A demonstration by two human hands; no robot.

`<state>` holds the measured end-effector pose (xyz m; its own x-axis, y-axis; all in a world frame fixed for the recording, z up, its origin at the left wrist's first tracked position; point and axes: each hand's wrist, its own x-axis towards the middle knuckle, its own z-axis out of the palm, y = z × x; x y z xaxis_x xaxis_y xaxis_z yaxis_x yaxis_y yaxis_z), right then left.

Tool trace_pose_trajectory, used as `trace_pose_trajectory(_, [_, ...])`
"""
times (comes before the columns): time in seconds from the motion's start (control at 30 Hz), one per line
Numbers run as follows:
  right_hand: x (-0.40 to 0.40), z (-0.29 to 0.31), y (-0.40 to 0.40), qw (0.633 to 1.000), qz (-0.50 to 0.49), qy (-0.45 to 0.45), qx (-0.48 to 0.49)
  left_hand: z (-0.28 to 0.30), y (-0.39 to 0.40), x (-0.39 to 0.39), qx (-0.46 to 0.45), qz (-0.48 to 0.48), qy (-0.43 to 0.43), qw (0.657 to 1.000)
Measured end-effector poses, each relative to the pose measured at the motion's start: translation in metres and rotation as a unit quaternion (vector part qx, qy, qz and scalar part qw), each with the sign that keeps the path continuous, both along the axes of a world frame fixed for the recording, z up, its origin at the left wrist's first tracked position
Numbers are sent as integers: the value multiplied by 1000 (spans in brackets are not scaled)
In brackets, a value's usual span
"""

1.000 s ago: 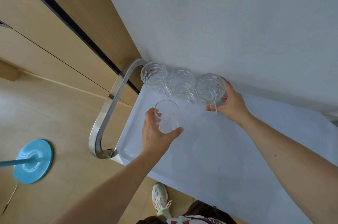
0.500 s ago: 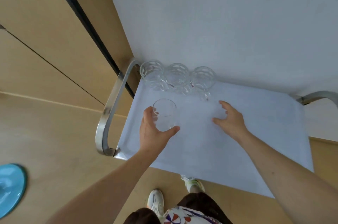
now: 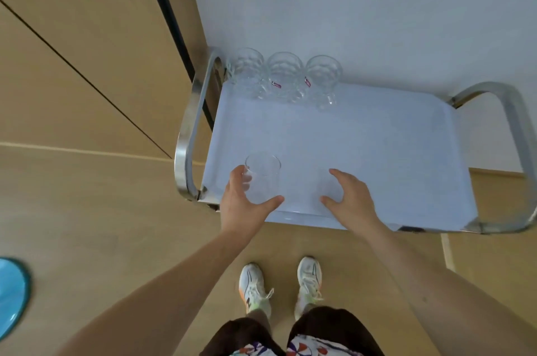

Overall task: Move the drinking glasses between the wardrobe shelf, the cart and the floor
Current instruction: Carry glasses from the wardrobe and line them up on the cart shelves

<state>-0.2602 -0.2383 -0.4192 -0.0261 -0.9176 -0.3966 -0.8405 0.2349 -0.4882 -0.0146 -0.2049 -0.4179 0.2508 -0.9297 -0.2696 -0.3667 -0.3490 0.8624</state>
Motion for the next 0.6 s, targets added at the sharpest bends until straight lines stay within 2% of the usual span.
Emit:
trace_pose_trajectory(0.17, [1, -2, 41, 998, 43, 45, 12, -8, 29, -9, 16, 6, 24, 1000])
trace_pose_trajectory(0.3, [-6, -6, 67, 998, 56, 42, 2, -19, 60, -20, 37, 25, 38, 998])
trace_pose_trajectory(0.6, [-56, -57, 123, 995, 93, 48, -6, -61, 125, -62, 30, 47, -5, 998])
